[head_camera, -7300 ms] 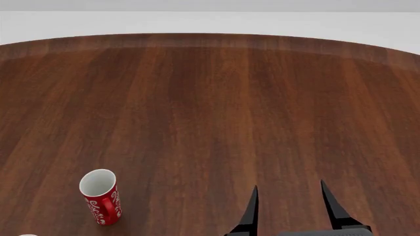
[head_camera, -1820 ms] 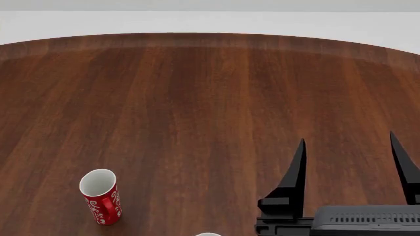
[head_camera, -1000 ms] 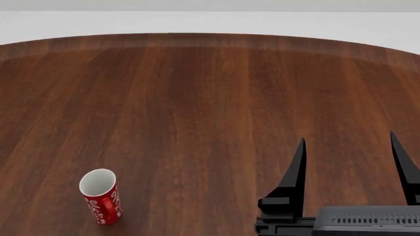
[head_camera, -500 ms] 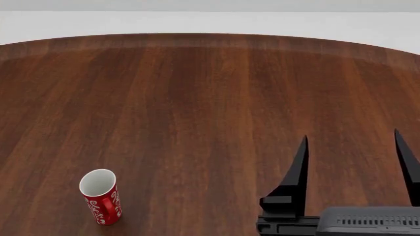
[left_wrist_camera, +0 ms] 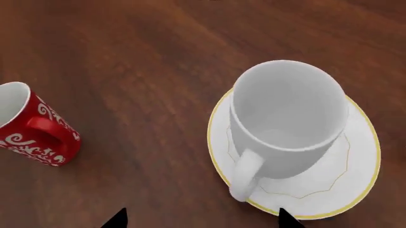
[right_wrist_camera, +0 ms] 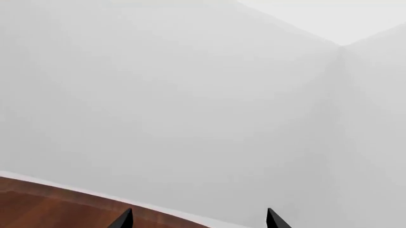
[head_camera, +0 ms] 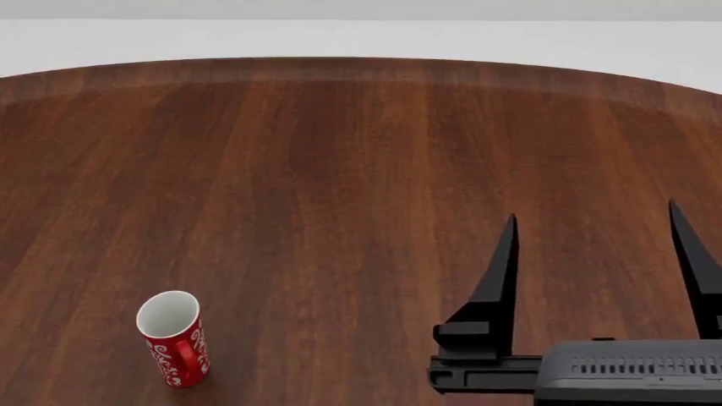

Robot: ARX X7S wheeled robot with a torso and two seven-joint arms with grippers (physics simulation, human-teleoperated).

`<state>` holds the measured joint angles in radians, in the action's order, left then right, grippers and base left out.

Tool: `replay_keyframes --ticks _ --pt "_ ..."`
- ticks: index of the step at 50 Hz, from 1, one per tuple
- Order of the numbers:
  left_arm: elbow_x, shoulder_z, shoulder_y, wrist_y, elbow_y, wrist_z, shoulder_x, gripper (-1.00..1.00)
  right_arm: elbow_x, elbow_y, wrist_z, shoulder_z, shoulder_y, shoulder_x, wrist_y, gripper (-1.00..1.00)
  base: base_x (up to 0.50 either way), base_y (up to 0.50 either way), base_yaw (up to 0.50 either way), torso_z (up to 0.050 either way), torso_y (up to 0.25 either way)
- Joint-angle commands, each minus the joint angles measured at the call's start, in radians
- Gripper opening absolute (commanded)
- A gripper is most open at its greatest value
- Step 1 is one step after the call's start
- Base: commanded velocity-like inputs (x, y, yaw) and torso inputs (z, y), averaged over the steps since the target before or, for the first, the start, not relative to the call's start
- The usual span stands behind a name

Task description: Put the white mug on the plate.

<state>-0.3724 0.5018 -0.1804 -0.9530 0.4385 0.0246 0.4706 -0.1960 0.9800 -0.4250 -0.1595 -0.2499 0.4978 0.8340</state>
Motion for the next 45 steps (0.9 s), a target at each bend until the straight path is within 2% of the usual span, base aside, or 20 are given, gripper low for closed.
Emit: replay_keyframes --ticks 1,11,33,36,40,45 --pt "-0.025 0.019 0.016 -0.101 0.154 -0.015 0.046 1.0 -0.008 0.006 0.0 -0.01 -0.026 -0.001 0.008 1.0 0.0 0.0 0.0 0.0 0.0" --pt "-0.066 -0.022 0.038 -0.164 0.28 -0.036 0.065 1.0 -0.011 0.009 -0.004 -0.012 -0.026 0.001 0.007 1.0 0.0 0.0 0.0 0.0 0.0" --pt "-0.178 -0.244 0.077 -0.317 0.596 -0.146 0.071 1.0 -0.019 0.009 -0.016 -0.003 0.003 0.009 -0.019 1.0 0.0 0.0 0.0 0.0 0.0" --pt "-0.26 -0.265 0.057 -0.312 0.607 -0.207 0.096 1.0 -0.02 0.005 -0.016 -0.002 0.007 0.009 -0.026 1.0 0.0 0.0 0.0 0.0 0.0" --pt "-0.436 -0.292 0.002 -0.279 0.607 -0.354 0.162 1.0 -0.024 0.009 -0.017 0.001 0.01 0.012 -0.025 1.0 0.0 0.0 0.0 0.0 0.0" --pt "-0.555 -0.324 -0.042 -0.256 0.605 -0.447 0.211 1.0 -0.029 0.016 -0.02 0.004 0.01 0.015 -0.017 1.0 0.0 0.0 0.0 0.0 0.0"
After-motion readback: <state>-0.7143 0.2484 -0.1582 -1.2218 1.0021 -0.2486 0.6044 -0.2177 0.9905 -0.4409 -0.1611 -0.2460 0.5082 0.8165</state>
